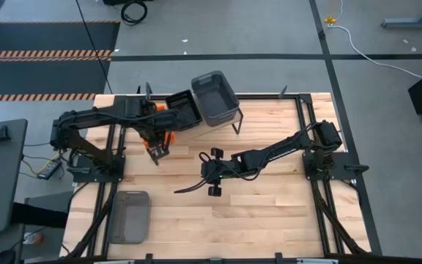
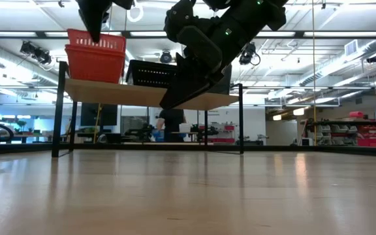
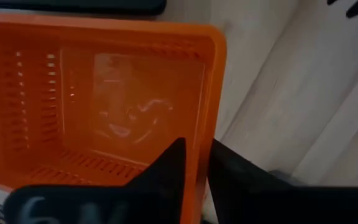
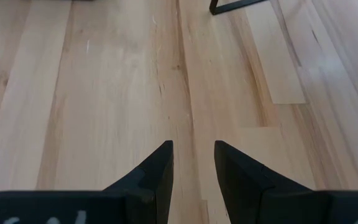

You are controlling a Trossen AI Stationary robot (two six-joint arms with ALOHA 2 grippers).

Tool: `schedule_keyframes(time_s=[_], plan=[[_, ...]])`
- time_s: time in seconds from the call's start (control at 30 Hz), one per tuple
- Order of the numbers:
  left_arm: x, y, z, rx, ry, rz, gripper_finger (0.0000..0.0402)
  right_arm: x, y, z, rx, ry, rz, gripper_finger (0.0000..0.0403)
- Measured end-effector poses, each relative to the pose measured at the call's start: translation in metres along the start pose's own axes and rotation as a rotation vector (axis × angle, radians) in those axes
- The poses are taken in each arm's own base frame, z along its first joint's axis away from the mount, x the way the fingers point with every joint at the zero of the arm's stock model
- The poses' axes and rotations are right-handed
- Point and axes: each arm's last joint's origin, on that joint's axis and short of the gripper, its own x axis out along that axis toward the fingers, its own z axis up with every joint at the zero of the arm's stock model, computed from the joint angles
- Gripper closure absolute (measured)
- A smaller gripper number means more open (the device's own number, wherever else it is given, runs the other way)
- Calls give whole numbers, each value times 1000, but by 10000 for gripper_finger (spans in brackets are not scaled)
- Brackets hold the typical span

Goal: Stack baskets on shelf by color
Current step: Stack the orange bin on top of the orange bin on the shelf

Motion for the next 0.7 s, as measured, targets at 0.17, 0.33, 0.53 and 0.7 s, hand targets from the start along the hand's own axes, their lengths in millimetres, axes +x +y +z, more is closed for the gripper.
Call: schedule_keyframes(time_s=[0.17, 0.33, 0.53, 0.7], plan=[[0, 3, 1, -62, 1, -9, 322, 0, 0, 0, 0, 0, 0, 279], [0, 3, 1, -87, 7, -25, 317, 0, 0, 0, 0, 0, 0, 279], [0, 3, 2, -121, 7, -20, 307, 0, 0, 0, 0, 0, 0, 279], [1, 4, 2, -168, -6, 17, 295, 0, 0, 0, 0, 0, 0, 279]])
